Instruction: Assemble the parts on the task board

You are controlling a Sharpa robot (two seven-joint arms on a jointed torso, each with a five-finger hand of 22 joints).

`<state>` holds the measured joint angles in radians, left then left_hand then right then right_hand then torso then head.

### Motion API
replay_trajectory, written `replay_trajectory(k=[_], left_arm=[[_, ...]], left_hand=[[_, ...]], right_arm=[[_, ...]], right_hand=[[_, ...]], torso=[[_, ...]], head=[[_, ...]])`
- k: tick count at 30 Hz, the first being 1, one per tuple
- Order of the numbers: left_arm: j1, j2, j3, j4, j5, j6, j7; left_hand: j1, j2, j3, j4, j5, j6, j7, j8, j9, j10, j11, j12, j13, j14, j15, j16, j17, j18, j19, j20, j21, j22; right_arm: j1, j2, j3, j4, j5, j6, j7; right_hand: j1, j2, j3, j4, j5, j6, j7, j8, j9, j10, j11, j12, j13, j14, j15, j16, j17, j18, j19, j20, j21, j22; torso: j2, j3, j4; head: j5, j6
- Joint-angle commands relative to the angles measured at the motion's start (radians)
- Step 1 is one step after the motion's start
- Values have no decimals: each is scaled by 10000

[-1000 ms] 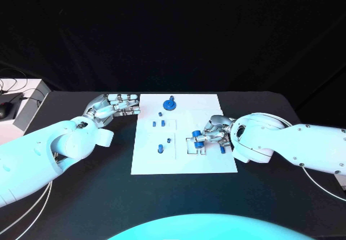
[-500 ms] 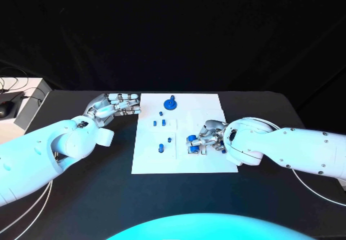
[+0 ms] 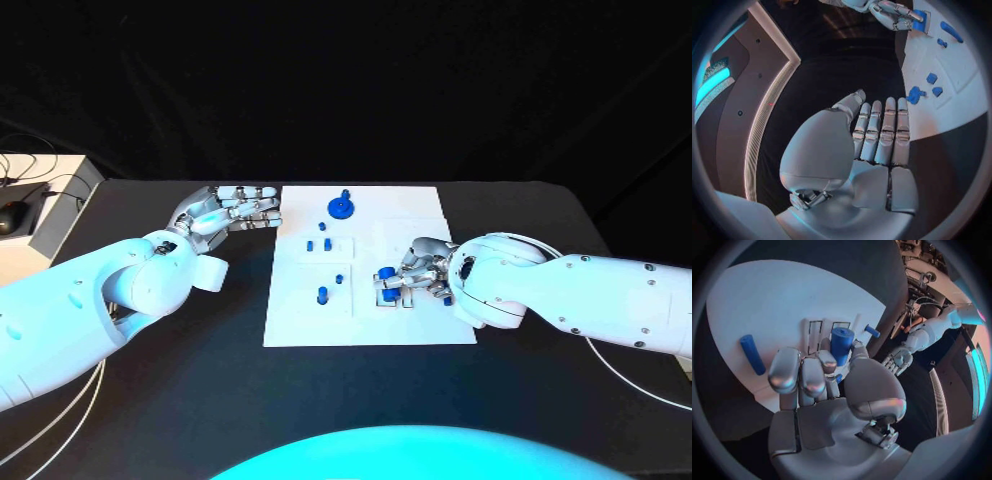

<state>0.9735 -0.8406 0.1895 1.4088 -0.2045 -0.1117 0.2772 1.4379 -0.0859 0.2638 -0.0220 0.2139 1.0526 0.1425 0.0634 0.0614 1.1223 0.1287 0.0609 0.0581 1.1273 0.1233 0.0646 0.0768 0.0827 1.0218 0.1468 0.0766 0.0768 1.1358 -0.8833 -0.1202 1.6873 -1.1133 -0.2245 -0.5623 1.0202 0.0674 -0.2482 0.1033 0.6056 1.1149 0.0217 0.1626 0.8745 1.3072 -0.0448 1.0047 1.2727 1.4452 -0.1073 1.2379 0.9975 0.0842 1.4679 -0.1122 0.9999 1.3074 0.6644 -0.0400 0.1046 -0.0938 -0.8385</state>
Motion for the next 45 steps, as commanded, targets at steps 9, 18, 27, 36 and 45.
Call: replay_trajectory(k=[9,18,27,36,45], left_arm=[[-5,-32,8,52,56,126,29],[-5,-52,8,61,56,125,23],[-5,-62,7,46,60,124,20],[-5,-56,7,47,60,126,15],[-5,-72,7,50,60,109,7]], left_hand=[[-54,-42,6,54,-10,-25,75,-9,4,25,43,-17,3,-73,-25,-31,-2,-39,-36,58,-22,-7],[-54,-42,6,54,-10,-25,75,-9,4,25,43,-17,3,-73,-25,-31,-2,-39,-36,58,-22,-7],[-54,-42,6,54,-10,-25,75,-9,4,25,43,-17,3,-73,-25,-31,-2,-39,-36,58,-22,-7],[-34,-43,-28,69,-15,-30,85,-8,4,8,50,-17,3,-87,-20,-32,0,-30,-36,65,-25,-11],[-37,-40,-40,80,-14,-41,93,-7,5,-3,53,-15,4,-94,-17,-32,0,-28,-40,70,-27,-13]], right_arm=[[-31,48,-20,-15,-255,418,-43],[-37,12,-22,78,-263,501,-29],[-52,-27,-23,176,-292,507,-14],[-59,11,-23,63,-379,313,-17],[-60,53,-22,-13,-483,286,-3]], right_hand=[[-74,-148,469,-566,-1396,2,64,-24,-78,-74,28,-76,-47,42,71,-69,23,-15,627,-15,-39,1295],[-53,-273,440,-396,-1485,18,69,-46,-117,-91,32,-89,-75,47,70,-73,54,-10,627,-7,-48,1297],[-66,-317,433,-318,-1616,32,65,-38,-117,-87,30,-80,-86,46,73,-94,55,-15,627,-8,-30,1302],[-302,-586,517,192,-2777,7,78,-45,-125,-134,52,-158,-160,49,82,-115,84,-14,622,6,-40,1304],[-570,-1349,1234,1328,-3749,9,80,-53,-161,-160,75,-145,-195,58,84,-136,137,-14,620,13,-28,1306]], torso=[[2,-8,6],[-5,0,4],[-5,4,-3],[-8,-4,-4],[-3,-9,1]], head=[[45,-58],[71,-93],[105,-75],[73,-71],[62,-91]])
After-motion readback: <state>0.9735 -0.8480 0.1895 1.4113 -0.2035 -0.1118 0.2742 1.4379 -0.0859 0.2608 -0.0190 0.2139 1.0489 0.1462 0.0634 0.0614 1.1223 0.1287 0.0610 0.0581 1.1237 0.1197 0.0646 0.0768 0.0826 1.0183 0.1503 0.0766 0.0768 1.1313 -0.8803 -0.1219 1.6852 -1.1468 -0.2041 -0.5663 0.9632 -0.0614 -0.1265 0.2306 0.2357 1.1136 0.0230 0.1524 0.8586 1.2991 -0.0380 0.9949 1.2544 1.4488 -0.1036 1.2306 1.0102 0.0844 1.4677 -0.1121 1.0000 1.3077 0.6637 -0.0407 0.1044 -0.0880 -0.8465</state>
